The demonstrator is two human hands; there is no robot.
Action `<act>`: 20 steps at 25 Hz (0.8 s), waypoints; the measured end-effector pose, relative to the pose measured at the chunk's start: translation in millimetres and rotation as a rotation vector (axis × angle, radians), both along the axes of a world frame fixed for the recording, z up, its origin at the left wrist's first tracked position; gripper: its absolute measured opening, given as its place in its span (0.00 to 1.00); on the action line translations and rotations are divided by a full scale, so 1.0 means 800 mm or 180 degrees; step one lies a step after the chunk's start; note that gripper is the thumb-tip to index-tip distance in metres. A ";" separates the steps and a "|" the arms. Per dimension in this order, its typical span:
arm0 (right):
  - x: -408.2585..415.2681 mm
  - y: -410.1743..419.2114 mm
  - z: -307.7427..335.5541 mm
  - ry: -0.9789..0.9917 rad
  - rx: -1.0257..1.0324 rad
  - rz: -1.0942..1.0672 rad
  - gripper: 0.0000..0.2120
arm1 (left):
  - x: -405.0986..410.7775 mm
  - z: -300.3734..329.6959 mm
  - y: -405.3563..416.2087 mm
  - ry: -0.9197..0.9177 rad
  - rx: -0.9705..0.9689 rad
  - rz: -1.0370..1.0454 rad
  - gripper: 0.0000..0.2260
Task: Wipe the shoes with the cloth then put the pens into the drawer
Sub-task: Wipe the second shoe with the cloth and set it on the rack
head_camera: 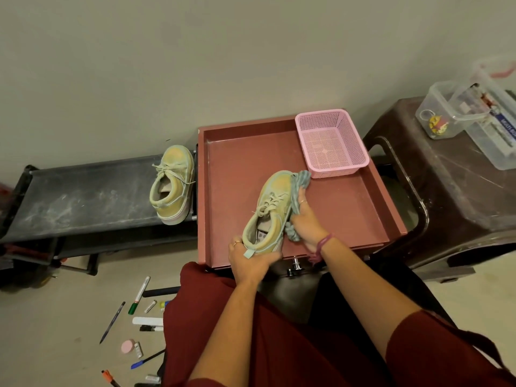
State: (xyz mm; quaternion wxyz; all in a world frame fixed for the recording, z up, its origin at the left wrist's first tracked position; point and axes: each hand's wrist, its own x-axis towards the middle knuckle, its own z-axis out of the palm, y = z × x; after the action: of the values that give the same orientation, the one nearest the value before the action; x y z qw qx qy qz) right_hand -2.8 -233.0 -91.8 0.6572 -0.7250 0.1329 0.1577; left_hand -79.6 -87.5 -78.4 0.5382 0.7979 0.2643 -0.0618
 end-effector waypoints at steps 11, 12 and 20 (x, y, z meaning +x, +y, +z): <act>-0.087 -0.011 0.047 0.0641 0.0400 0.0414 0.42 | -0.008 0.017 -0.007 -0.0021 0.0460 -0.0501 0.43; -0.089 -0.015 0.049 0.0726 0.0433 0.0383 0.42 | -0.010 0.019 -0.006 -0.0036 0.0513 -0.0610 0.49; -0.118 -0.033 0.096 0.1167 0.1510 0.0101 0.35 | -0.039 0.028 0.023 -0.0826 0.0267 -0.1709 0.39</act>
State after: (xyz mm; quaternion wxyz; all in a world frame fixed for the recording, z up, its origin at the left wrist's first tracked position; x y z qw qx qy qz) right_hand -97.5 -259.2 -14.8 0.7707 -0.5127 0.1974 0.3228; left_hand -110.7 -68.8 -56.4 0.4985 0.8620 -0.0249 -0.0885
